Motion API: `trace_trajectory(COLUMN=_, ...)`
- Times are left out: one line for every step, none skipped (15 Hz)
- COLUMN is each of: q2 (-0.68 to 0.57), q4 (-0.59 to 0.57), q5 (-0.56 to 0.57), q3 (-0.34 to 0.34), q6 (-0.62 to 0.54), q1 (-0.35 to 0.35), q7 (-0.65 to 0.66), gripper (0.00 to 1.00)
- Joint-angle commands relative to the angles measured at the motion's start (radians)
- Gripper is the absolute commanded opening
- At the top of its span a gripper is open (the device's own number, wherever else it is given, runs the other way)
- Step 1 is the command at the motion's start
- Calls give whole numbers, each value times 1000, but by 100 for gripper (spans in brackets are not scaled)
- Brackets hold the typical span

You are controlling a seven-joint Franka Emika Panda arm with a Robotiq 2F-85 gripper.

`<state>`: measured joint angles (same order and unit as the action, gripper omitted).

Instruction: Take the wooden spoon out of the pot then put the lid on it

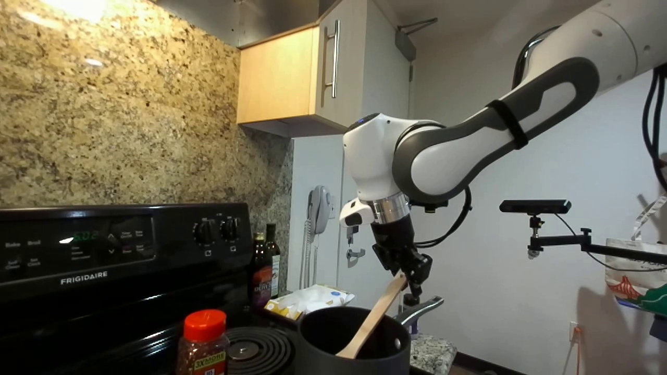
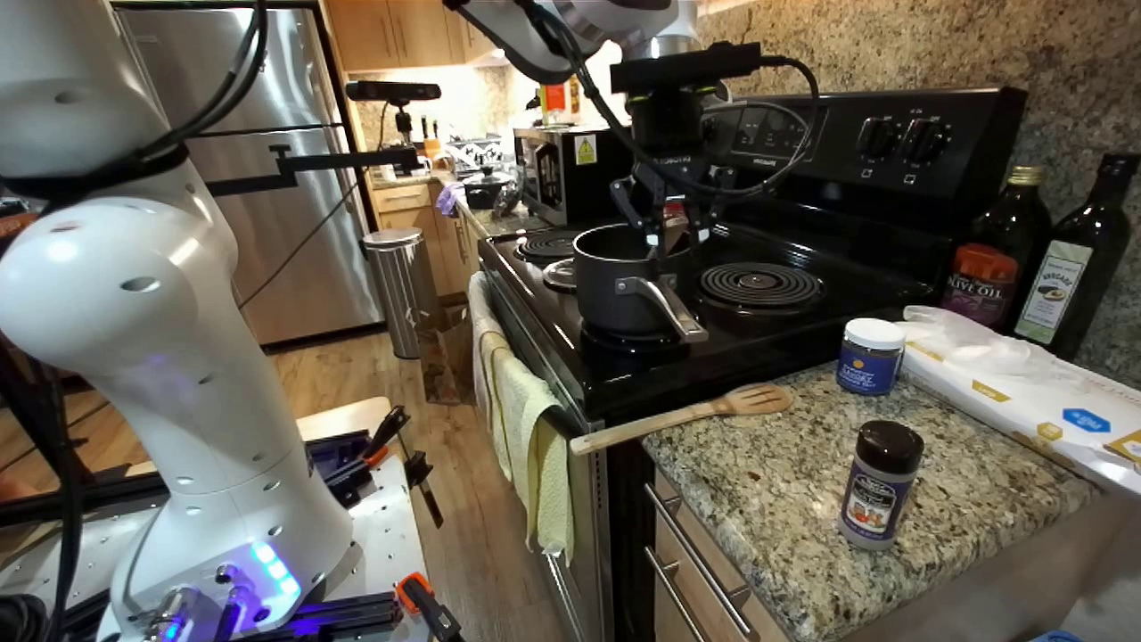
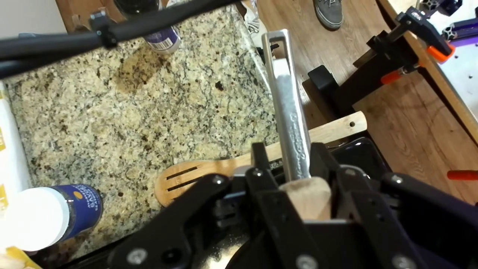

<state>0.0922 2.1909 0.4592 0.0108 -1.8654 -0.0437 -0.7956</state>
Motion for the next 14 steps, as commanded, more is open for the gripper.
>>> trace_trajectory(q2=16, q4=4, q5=24, q3=-9, q6=6, q1=7, q7=18, gripper=65)
trace_trajectory(q2=16, q4=4, q5=23, q3=-9, q6=6, q1=7, q7=18, gripper=72)
trace_trajectory(q2=16, q4=4, q5=22, q3=-9, q6=6, q1=7, q7=18, gripper=77)
trace_trajectory(q2=17, q4=4, q5=21, q3=-9, q6=5, q1=7, q7=19, gripper=84)
trace_trajectory(q2=18, q4=4, q5=19, q3=-9, q6=5, q1=7, q7=18, gripper=90)
trace_trajectory(q2=21, q4=4, q5=20, q3=-9, q6=0, q1=6, q7=22, gripper=97)
trace_trajectory(q2=25, q4=5, q5=22, q3=-10, q6=-5, q1=5, q7=26, gripper=99)
trace_trajectory(q2=33, q4=6, q5=24, q3=-13, q6=-14, q1=3, q7=27, gripper=100)
trace_trajectory(q2=36, q4=5, q5=24, q3=-14, q6=-14, q1=2, q7=27, gripper=100)
trace_trajectory(q2=43, q4=4, q5=26, q3=-17, q6=-17, q1=-1, q7=23, gripper=100)
trace_trajectory(q2=48, q4=3, q5=27, q3=-19, q6=-20, q1=-2, q7=21, gripper=100)
trace_trajectory(q2=50, q4=0, q5=27, q3=-22, q6=-19, q1=-4, q7=17, gripper=100)
trace_trajectory(q2=53, q4=-2, q5=28, q3=-25, q6=-19, q1=-5, q7=16, gripper=100)
trace_trajectory(q2=52, q4=-6, q5=28, q3=-27, q6=-19, q1=-6, q7=10, gripper=100)
